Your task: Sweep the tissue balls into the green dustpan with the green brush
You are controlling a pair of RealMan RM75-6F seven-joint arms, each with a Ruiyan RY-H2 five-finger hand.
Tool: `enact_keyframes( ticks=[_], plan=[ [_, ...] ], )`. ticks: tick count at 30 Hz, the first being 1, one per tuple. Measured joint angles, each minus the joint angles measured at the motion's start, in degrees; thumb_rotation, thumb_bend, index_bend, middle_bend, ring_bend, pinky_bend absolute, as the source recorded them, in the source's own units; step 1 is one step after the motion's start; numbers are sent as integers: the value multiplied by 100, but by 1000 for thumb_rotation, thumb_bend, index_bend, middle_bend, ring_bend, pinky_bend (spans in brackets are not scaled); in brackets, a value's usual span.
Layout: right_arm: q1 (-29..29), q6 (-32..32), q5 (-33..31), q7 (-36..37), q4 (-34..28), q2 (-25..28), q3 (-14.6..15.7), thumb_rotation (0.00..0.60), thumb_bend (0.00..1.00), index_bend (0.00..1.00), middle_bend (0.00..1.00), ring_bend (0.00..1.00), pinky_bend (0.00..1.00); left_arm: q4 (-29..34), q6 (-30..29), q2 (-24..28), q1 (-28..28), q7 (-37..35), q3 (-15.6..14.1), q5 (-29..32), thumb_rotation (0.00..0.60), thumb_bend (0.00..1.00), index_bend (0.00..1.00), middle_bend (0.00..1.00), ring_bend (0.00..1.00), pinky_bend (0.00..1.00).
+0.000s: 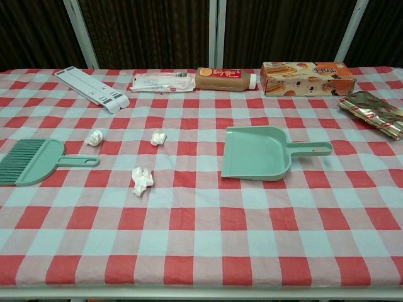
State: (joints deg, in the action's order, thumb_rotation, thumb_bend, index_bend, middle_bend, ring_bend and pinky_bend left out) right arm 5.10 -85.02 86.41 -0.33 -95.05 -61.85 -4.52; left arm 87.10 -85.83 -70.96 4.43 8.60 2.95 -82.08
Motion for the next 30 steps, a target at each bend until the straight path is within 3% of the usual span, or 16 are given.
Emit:
enact_keyframes(
  ticks=[11,14,18,24,30],
  plan=[
    [26,-31,145,66,-4,2,25,600,58,92,231,83,179,98,201,137,187,-94,87,-60,600,111,162,112,40,74],
    [75,-1,154,10,-43,41,-8,600,62,92,230,83,179,152,394,172,365,-154,178,-57,600,115,219,170,115,157],
    [151,83,116,-131,-142,144,-61,600,71,92,231,84,180,141,838,135,756,-161,312,-62,600,144,314,293,212,249],
    [212,126,75,-214,-209,206,-109,600,71,92,232,83,180,75,1873,-94,1442,-7,463,151,600,200,389,402,283,278],
    [241,196,10,-235,-203,199,-109,600,72,93,234,83,180,-307,2619,-795,2020,357,569,622,600,237,394,404,285,360]
  ],
)
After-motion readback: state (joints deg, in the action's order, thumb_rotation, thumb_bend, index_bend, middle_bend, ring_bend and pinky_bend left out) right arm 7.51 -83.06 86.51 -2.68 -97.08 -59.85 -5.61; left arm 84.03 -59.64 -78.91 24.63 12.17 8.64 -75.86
